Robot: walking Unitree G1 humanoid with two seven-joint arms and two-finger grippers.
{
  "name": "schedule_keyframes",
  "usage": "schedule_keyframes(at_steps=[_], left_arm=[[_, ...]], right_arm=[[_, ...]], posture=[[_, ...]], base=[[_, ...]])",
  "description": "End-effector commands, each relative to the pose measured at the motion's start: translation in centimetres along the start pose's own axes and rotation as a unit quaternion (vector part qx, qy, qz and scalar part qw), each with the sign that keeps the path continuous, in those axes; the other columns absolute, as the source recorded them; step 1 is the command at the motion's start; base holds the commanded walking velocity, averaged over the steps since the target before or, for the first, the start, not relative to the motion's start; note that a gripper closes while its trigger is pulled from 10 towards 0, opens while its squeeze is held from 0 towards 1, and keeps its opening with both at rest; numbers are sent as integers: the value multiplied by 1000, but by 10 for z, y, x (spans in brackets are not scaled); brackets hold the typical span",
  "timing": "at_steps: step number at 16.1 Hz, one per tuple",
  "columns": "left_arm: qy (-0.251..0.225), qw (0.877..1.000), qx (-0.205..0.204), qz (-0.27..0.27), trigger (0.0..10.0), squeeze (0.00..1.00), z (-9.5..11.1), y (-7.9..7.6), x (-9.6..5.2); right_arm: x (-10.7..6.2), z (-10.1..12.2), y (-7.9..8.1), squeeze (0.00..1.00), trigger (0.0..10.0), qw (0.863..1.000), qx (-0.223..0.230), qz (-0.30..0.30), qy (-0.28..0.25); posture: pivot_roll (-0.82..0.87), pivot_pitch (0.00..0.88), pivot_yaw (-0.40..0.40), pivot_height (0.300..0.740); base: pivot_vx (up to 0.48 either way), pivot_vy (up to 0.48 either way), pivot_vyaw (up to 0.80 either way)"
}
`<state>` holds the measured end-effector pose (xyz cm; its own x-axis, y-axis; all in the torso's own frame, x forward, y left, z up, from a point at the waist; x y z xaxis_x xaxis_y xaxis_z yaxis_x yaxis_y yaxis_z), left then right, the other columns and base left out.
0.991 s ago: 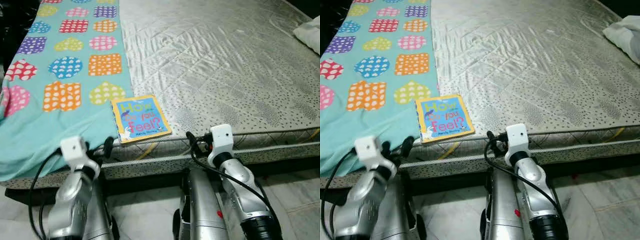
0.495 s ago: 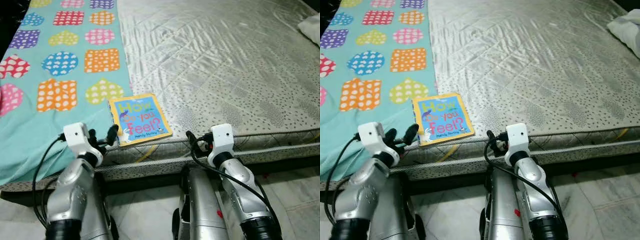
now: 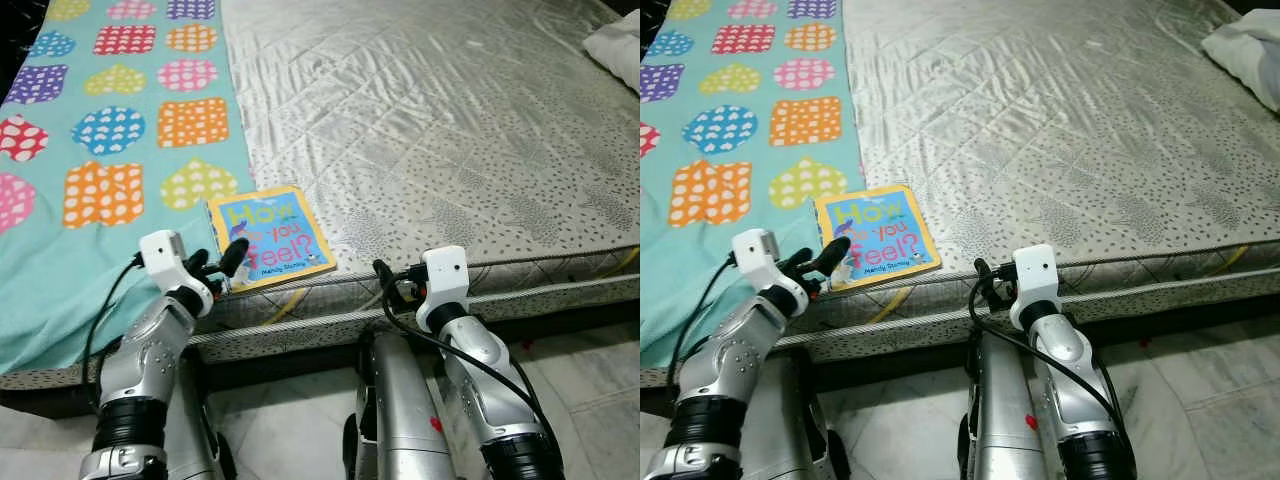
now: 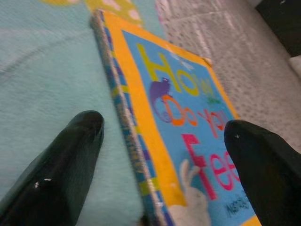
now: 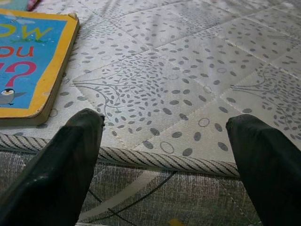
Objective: Clean up the room
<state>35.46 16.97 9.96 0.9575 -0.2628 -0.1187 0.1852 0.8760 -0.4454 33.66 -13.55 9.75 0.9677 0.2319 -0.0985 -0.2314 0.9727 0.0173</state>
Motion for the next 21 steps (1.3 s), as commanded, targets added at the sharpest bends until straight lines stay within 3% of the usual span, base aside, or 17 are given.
schedule_keyframes(at_steps=[1,6,8,10,15,17,19,20,21], left_arm=[[33,999,-12,-24,10000,0,-13,-8,3],[80,989,-103,-63,10000,0,-33,-20,4],[96,985,-134,-56,10000,0,-37,-16,2],[105,980,-164,-47,10000,0,-41,-9,0],[94,957,-270,-52,10000,0,-41,1,4],[97,948,-299,-57,10000,0,-41,1,6],[119,946,-292,-77,10000,0,-43,-8,10],[128,947,-282,-85,8275,0,-44,-12,12],[133,947,-277,-88,4471,0,-45,-14,13]], right_arm=[[-2,1,-3,0,10000,1000,1,-4,-1],[-3,3,0,0,10000,1000,15,9,-5],[-10,19,9,0,10000,996,31,77,-27],[-14,23,9,0,10000,994,40,103,-24],[-17,26,10,0,10000,993,31,115,-21],[-17,29,11,0,10000,993,26,116,-26],[-17,30,10,0,10000,993,24,115,-27],[-17,30,10,0,10000,993,23,115,-27],[-17,30,10,0,10000,993,23,115,-28]], posture=[[-161,214,-67,484],[-166,210,-64,484],[-166,210,-64,484],[-171,208,-63,484],[-185,198,-65,484],[-185,198,-65,484],[-198,193,-66,484],[-198,193,-66,484],[-202,192,-69,484]], base=[[0,0,0],[0,0,0],[0,0,0],[0,0,0],[0,0,0],[0,0,0],[0,0,0],[0,0,0],[0,0,0]])
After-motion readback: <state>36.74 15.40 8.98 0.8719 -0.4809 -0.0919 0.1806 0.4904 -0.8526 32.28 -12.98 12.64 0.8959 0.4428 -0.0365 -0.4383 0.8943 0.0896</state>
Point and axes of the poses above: a point about 5 cm out from each wrist's last joint towards the gripper, its own x axis pointing out of the wrist towards the gripper, its own z axis along the axis of the wrist's last joint, y = z × x, the point moved 3 cm from there along x, pointing out of the wrist towards the gripper, and after that the axes turned 5 degrees about x, right-handed, at the moved point
